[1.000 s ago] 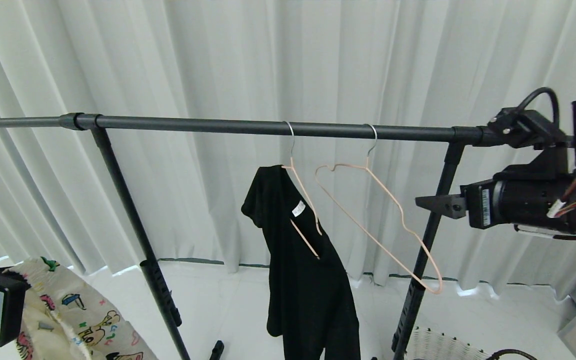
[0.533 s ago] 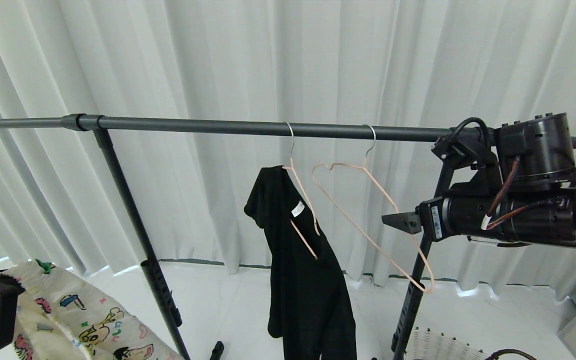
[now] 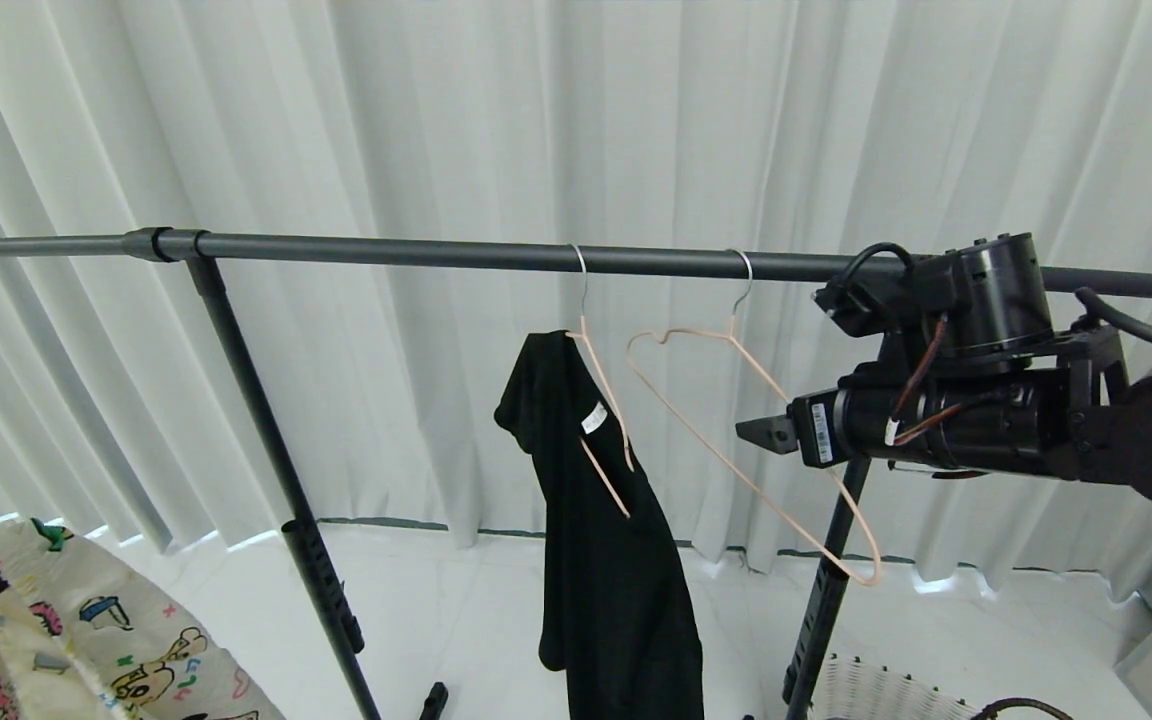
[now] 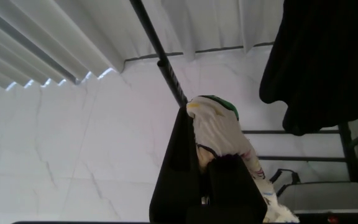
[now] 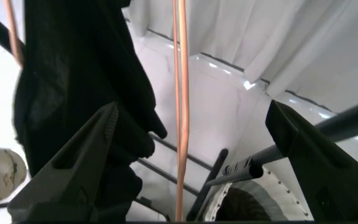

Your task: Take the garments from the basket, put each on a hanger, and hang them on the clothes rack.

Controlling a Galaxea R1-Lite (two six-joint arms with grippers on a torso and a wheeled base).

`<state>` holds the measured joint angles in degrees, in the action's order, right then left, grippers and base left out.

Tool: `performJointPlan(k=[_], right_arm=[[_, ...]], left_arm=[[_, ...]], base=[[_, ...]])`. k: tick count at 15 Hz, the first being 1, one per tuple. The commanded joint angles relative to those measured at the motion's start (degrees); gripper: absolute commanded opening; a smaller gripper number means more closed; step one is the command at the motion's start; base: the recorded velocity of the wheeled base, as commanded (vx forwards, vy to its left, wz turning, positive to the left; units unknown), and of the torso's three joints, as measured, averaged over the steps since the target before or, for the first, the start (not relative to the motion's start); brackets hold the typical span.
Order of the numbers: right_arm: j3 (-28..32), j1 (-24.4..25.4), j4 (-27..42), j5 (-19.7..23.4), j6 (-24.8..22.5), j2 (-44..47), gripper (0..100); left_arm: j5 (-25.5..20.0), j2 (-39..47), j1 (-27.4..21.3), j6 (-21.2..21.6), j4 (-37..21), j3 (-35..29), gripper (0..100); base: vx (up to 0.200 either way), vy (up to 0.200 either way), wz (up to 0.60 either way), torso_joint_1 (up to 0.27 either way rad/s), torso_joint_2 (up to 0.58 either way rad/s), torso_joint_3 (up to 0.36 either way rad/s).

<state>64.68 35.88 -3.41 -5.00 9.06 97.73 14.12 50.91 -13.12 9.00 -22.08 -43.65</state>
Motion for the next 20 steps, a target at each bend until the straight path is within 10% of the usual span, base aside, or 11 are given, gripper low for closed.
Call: performJointPlan(k=[1,8,9,20], right_arm=[[0.4,0.2,0.0,0.0,0.0,1.8,100],[0.3,-0.1,0.2,0.1,0.4,3.8,100],[0.4,-0.1,0.2,0.1,0.4,4.0,0],[0.4,-0.1,0.1,-0.3,0.4,1.1,0]], left_arm=[[0.4,-0.5,0.1,0.8,0.0,-0.2,0],[2.2,-1.4,0.0,1.8,0.0,-0.3,0],[2.3,-1.7,0.0,1.8,0.0,-0.2,0],[2.2,-2.0,0.0,1.6,0.0,-0.1,0]], base=[[0.000,0.000,0.00,0.000,0.00,0.000],[0.000,0.000,0.00,0.000,0.00,0.000],[0.000,0.000,0.00,0.000,0.00,0.000],[0.000,0.000,0.00,0.000,0.00,0.000]])
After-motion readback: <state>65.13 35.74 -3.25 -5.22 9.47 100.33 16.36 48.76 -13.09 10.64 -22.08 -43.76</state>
